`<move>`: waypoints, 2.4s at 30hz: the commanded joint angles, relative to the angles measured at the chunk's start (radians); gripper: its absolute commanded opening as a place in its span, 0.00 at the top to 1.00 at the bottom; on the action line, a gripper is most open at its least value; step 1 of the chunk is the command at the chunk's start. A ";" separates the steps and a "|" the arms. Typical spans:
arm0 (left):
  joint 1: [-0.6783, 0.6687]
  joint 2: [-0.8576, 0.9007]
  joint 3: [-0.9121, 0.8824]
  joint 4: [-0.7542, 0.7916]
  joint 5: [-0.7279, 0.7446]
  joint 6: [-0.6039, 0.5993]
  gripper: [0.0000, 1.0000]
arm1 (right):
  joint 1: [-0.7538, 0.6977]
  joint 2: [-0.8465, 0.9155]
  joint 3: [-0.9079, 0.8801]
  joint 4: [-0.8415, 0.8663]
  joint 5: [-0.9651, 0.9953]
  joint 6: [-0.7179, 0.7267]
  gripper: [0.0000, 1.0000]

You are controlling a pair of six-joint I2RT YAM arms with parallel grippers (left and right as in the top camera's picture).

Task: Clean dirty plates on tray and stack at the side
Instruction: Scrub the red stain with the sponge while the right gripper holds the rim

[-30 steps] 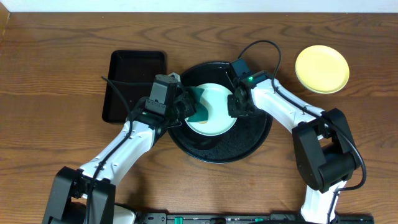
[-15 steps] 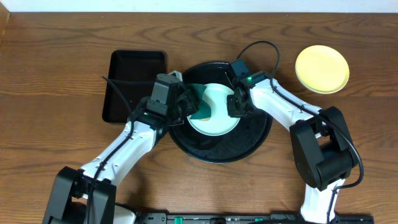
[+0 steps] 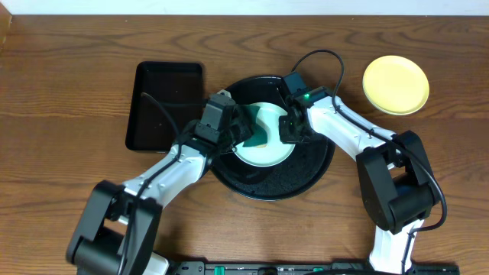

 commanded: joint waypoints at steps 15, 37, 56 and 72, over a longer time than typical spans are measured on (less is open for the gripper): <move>-0.021 0.091 -0.002 0.090 -0.005 -0.032 0.58 | -0.008 0.034 -0.001 -0.005 0.010 0.000 0.92; -0.022 0.097 -0.001 0.036 -0.035 0.022 0.72 | -0.008 0.034 -0.001 -0.005 0.006 0.000 0.92; -0.054 0.099 -0.002 0.085 -0.003 -0.012 0.92 | -0.008 0.034 -0.001 -0.010 0.007 -0.001 0.99; -0.054 0.101 -0.002 -0.122 -0.348 -0.011 0.93 | -0.008 0.034 -0.001 -0.010 0.008 -0.001 0.99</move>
